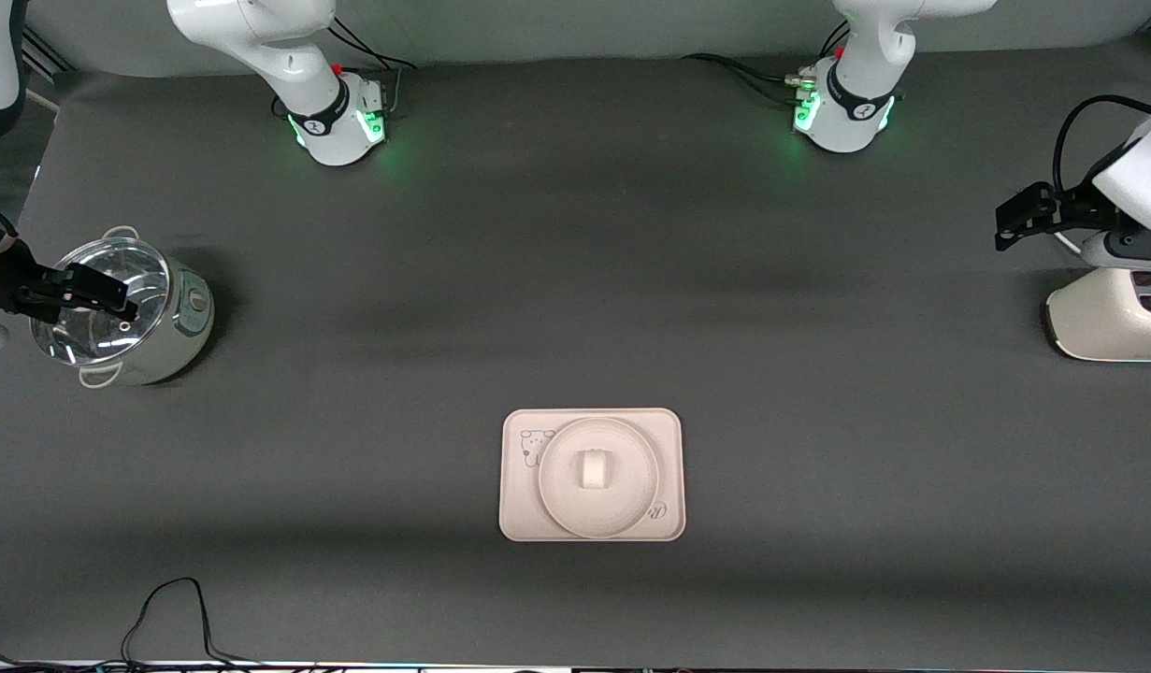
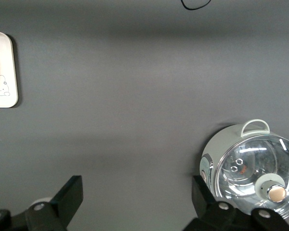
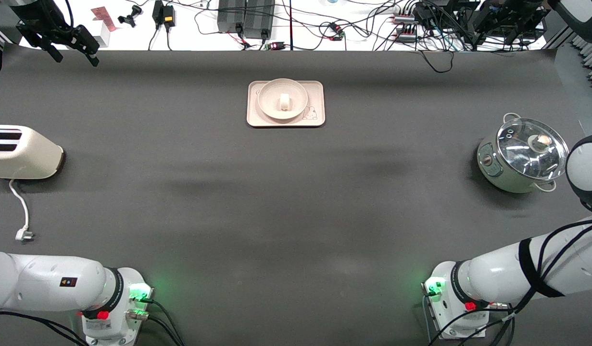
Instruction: Place bun in plate and plate on tray
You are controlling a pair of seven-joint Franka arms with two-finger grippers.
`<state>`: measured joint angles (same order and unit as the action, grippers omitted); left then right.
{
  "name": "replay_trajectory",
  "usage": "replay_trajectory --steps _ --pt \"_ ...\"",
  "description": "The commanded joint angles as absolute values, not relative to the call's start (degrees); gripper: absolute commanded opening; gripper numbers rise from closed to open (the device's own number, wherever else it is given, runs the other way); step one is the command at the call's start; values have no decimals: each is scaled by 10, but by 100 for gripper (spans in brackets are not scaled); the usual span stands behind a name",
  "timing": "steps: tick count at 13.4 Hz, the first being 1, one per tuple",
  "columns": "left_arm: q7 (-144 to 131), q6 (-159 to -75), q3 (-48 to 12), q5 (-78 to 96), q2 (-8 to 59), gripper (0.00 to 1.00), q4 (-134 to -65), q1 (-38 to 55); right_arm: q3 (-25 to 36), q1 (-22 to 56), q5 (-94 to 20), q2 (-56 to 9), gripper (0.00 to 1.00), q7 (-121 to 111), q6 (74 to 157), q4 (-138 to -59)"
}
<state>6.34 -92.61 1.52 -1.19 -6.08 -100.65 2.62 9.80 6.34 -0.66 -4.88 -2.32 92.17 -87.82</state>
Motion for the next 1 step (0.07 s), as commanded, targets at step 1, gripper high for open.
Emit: replay_trajectory --steps 1 --pt "65 -924 11 -16 -71 100 -1009 22 96 68 9 -40 100 -25 926 -886"
